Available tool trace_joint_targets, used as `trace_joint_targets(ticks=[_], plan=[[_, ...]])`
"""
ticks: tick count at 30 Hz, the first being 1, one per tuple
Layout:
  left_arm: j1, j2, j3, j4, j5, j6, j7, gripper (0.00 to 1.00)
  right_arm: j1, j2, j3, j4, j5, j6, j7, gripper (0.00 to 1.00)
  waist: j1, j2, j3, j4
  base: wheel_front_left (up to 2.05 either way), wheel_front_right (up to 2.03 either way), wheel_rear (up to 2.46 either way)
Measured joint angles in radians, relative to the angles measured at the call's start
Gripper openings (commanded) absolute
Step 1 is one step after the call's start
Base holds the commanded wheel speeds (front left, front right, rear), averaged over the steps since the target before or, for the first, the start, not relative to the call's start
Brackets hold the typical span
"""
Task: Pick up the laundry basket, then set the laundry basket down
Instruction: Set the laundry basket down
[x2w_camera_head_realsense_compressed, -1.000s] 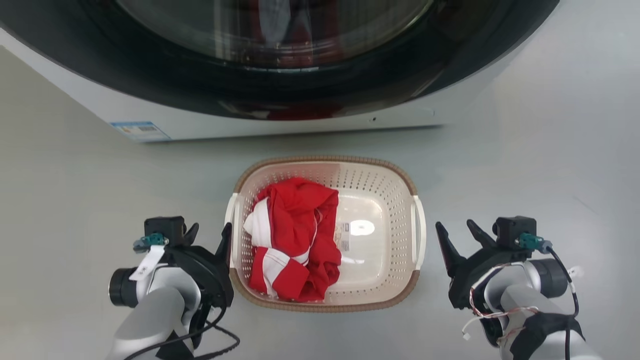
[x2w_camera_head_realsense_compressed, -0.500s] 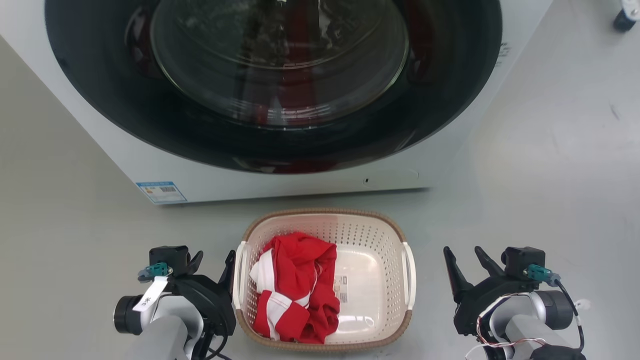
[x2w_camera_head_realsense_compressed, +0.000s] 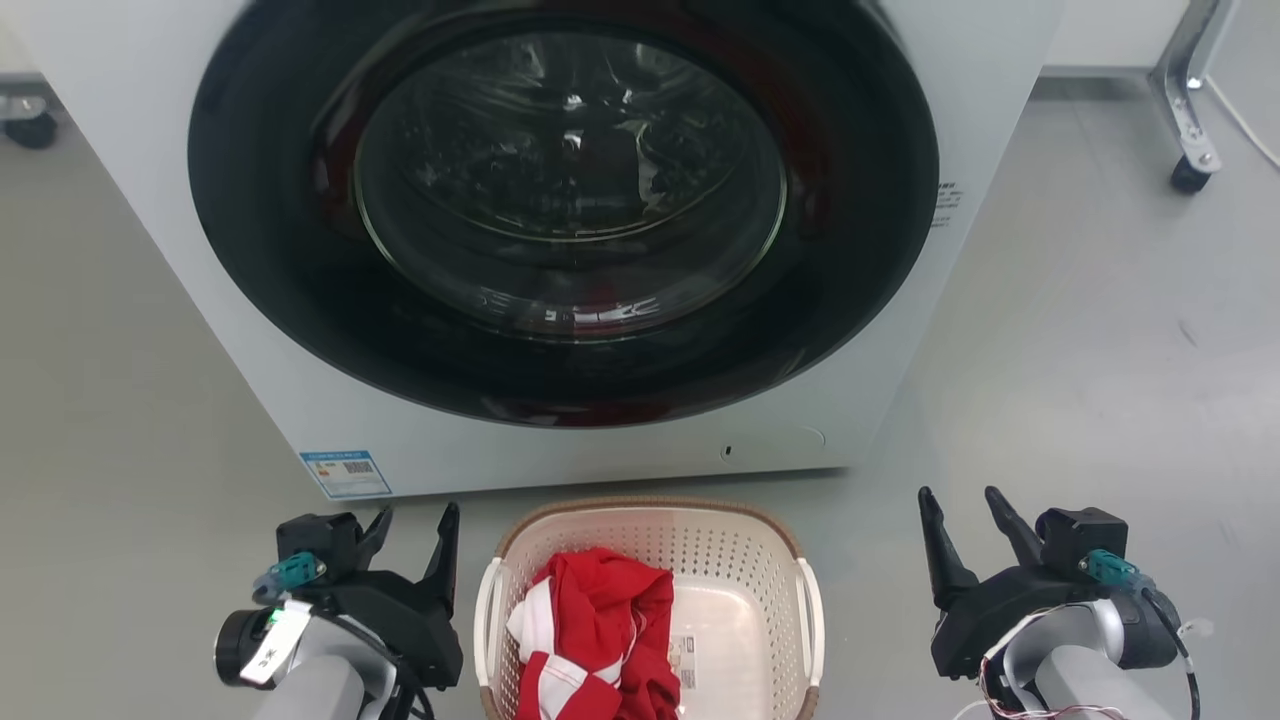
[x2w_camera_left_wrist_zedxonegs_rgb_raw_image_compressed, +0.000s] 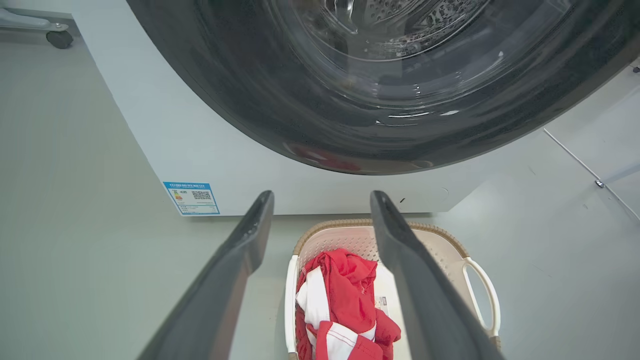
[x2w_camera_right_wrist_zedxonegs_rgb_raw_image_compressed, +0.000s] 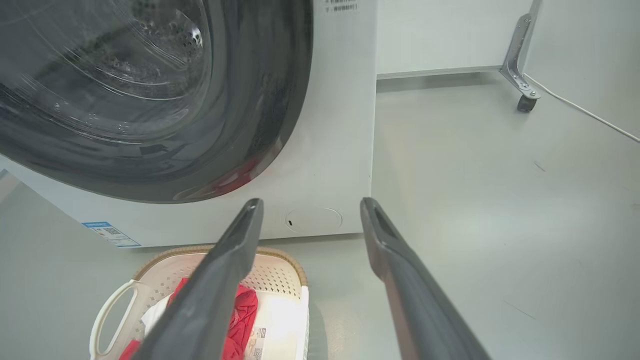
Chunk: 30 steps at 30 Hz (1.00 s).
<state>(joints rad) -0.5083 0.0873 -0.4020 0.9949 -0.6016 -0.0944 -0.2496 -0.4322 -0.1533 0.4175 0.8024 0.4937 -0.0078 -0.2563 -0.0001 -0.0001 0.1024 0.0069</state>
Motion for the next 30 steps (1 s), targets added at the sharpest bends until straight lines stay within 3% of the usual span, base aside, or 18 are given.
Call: trace_joint_targets(ticks=[10,21,30], plan=[[0.145,0.048,0.035,-0.250,0.064,0.070,0.000,1.00,0.108,-0.032,-0.038,-0.208,-0.067,-0.055,0.000,1.00,0.0000,0.0001,-0.080,0.003,0.00,0.00,0.00],[0.363,0.100,0.076,-0.612,0.140,0.158,0.000,1.00,0.245,-0.061,-0.057,-0.420,-0.136,-0.082,0.000,1.00,-0.0001,0.0000,-0.138,-0.009,0.00,0.00,0.00],[0.492,0.104,0.114,-0.805,0.172,0.190,0.000,1.00,0.352,-0.077,-0.093,-0.546,-0.179,-0.100,0.000,1.00,0.0000,0.0001,-0.149,-0.014,0.00,0.00,0.00]])
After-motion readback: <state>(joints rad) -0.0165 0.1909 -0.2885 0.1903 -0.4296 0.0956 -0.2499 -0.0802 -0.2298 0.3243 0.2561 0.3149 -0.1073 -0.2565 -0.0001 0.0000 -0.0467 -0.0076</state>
